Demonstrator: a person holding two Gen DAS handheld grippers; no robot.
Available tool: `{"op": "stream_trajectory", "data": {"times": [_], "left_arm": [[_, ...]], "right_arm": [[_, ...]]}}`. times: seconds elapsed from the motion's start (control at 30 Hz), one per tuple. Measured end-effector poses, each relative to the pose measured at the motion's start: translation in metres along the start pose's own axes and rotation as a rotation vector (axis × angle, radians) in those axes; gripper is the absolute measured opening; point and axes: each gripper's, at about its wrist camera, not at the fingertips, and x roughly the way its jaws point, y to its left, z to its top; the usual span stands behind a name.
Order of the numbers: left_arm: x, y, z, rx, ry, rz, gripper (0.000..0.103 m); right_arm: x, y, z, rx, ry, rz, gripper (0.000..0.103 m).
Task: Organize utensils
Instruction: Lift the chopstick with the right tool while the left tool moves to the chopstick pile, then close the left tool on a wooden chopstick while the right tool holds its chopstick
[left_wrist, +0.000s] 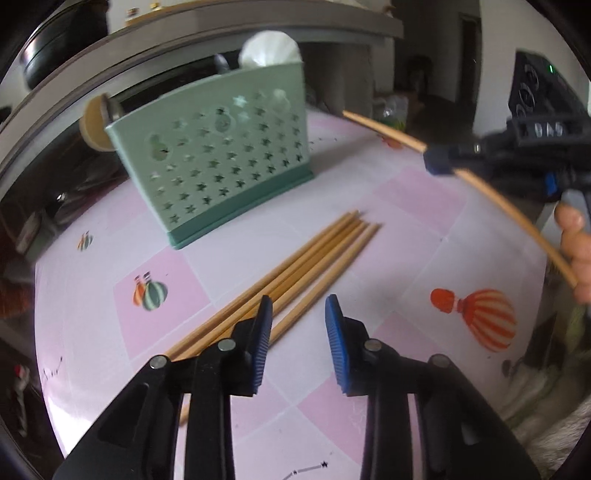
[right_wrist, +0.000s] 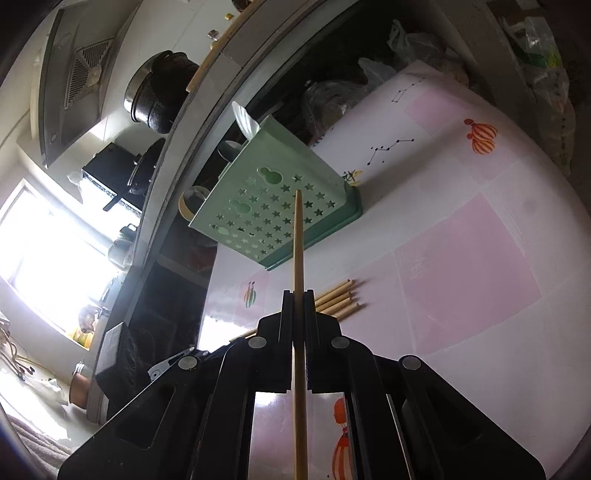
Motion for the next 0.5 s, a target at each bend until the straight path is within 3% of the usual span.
{"op": "stream_trajectory", "data": {"times": [0.23, 0.5], "left_arm": [[0.021, -0.005, 0.006, 0.059, 0.056, -0.027, 0.023], [0.035, 0.001, 0.009, 0.027, 0.093, -0.042, 0.019]], "right_arm": [[-0.001, -0.011, 0.001, 0.032, 0.005, 0.011, 0.004], [0.0, -0.02, -0.001, 0.059, 0.022, 0.029, 0.004]]}}
